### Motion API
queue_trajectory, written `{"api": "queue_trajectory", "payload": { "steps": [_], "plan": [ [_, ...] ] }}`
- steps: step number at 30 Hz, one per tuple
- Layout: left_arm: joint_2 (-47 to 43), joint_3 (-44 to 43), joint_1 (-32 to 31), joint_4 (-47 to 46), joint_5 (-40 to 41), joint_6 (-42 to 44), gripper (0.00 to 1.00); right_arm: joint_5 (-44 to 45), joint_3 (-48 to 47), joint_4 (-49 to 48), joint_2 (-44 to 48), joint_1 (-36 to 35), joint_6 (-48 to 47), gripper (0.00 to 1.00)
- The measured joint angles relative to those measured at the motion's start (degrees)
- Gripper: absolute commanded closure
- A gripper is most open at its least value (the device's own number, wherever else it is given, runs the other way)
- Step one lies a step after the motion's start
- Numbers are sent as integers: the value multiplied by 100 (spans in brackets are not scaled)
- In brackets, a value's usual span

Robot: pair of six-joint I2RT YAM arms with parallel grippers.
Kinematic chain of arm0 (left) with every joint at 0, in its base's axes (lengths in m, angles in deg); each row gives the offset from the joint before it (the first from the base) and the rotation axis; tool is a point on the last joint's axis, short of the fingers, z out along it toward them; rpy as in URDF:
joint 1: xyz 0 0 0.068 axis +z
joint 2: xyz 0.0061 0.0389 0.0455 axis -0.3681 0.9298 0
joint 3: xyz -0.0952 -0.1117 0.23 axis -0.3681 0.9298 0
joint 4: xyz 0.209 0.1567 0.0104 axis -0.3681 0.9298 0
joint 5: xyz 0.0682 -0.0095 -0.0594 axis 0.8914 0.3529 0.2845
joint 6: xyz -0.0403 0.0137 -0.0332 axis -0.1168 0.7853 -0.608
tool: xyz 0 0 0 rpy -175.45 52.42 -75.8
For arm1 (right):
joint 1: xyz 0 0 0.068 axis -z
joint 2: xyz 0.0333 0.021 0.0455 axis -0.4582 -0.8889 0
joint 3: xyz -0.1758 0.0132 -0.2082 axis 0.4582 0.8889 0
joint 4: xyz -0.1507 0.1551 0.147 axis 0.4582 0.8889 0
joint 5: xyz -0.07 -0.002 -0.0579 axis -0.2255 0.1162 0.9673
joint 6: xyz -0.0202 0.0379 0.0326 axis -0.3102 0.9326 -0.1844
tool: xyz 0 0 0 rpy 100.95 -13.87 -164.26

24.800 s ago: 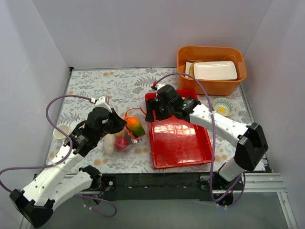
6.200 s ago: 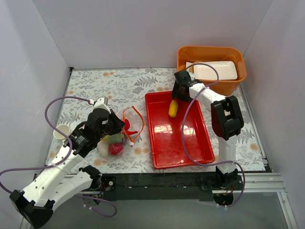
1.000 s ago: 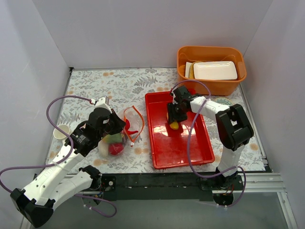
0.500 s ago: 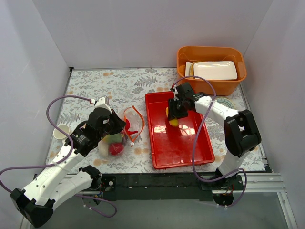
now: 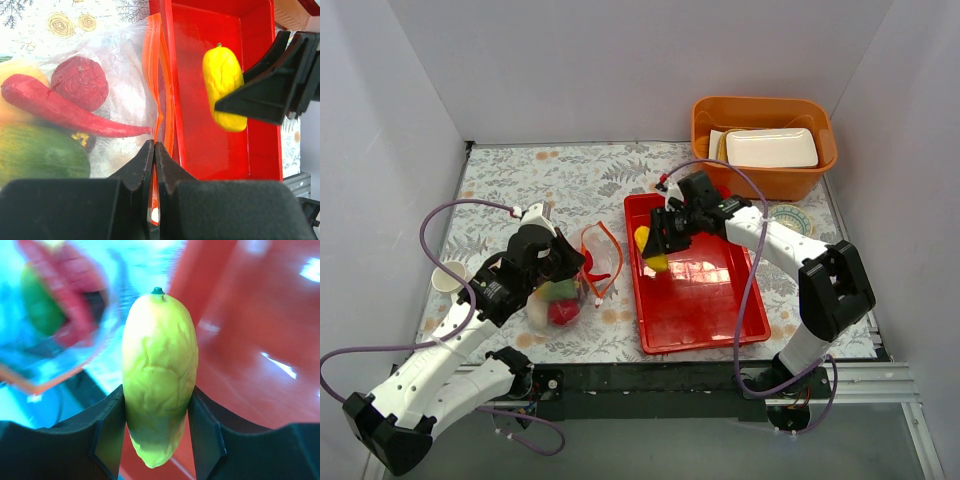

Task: Place the food in the zip-top bag and seal the zipper
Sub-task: Pick up the fake fruit from the bin, then place the fake fruit in the zipper food storage bag.

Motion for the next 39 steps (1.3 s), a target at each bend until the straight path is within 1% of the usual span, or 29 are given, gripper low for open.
{"api": "queue_trajectory", "payload": {
  "steps": [4,10,16,24,31,36,38,39],
  "plan": [
    [24,0,0,-4,-13,0,100,-428,-151,-249,-2,-382,157,53],
    [70,0,0,-15,-39,0,100,-754,-457,-599,-59,-933,380,53],
    [63,0,0,-28,-42,-2,100,-894,-850,-789,-535,-1322,546,53],
    [13,0,0,-17,-37,-2,100,-835,-1163,-782,-1071,-1410,697,52],
    [0,0,0,-15,-37,0,100,-732,-1834,-564,-1425,-1414,634,50],
    [-2,0,0,-13,-33,-2,100,-769,-2063,-455,-1700,-1432,601,43],
    [-13,0,0,-11,-13,-2,100,-778,-2072,-404,-1773,-1458,590,36],
    [-24,0,0,-9,-2,0,100,-776,-2081,-376,-1805,-1482,575,36]
  ]
}}
